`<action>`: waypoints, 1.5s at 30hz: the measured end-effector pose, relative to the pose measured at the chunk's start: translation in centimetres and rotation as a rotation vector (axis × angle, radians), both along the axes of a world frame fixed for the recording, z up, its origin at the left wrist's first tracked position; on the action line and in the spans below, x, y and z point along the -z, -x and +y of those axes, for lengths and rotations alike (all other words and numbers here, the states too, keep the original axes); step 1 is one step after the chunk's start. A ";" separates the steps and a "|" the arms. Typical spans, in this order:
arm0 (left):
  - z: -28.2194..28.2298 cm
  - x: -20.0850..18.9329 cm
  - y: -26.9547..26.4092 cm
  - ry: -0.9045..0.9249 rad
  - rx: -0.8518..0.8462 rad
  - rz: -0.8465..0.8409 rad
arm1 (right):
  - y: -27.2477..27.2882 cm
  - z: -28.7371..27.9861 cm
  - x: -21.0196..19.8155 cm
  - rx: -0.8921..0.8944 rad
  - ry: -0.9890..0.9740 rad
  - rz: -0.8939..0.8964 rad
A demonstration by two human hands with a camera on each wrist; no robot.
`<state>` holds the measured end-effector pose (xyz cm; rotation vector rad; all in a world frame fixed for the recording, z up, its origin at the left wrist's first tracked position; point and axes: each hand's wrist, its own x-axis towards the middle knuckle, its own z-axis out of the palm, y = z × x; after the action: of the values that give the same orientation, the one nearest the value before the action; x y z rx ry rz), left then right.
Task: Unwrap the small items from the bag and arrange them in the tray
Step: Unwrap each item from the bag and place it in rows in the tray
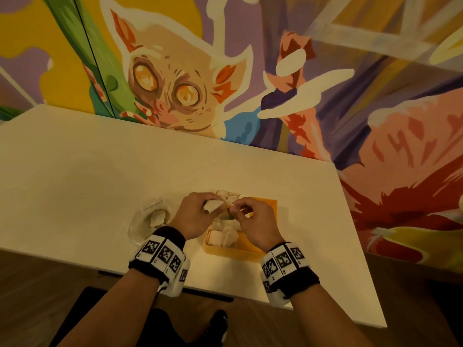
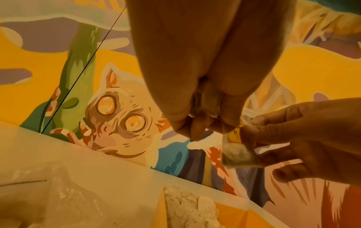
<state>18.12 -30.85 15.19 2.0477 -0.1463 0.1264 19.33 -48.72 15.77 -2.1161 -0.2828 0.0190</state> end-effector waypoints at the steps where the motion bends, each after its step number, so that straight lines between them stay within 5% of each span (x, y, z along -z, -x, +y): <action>1: -0.1 -0.1 -0.1 0.007 -0.004 -0.007 | 0.0 0.0 0.0 -0.009 -0.004 -0.005; 22: -0.6 0.7 -0.9 0.076 -0.041 -0.033 | -0.2 0.0 0.7 -0.040 0.106 0.078; 35: -0.8 5.7 0.4 -0.209 -0.178 0.379 | -4.8 -2.6 4.7 0.228 0.455 0.411; 45: -1.2 8.1 0.3 -0.279 -0.268 0.513 | -6.3 -1.1 7.3 0.150 0.700 0.586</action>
<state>17.84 -32.05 7.10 2.3000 0.4523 -0.2692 25.66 -49.79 8.50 -2.6852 0.2773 0.7288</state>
